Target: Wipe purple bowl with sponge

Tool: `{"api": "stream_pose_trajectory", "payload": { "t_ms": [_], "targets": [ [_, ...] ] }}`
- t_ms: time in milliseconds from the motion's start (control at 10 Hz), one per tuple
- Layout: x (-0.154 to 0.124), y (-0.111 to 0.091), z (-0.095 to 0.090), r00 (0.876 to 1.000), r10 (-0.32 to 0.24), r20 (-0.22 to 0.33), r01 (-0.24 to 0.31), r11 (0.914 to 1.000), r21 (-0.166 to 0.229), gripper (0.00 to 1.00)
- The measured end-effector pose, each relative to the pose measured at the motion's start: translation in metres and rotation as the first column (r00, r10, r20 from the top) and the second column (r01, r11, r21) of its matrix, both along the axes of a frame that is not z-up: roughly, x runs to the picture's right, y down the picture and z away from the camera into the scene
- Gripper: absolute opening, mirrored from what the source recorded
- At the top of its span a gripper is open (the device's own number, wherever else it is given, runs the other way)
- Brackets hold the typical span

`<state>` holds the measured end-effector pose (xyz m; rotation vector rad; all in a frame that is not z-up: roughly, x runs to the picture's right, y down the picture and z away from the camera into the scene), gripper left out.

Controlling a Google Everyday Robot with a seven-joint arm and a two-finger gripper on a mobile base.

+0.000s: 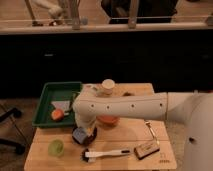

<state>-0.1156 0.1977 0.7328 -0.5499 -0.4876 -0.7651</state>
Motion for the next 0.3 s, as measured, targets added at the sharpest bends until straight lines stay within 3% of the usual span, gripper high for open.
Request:
{"api": "stream_pose_trajectory", "payload": {
  "t_ms": [300],
  "targets": [
    [-0.0073, 0.0012, -0.0027, 0.998, 0.033, 0.047, -0.03, 0.9968, -0.074, 0.05]
  ]
}}
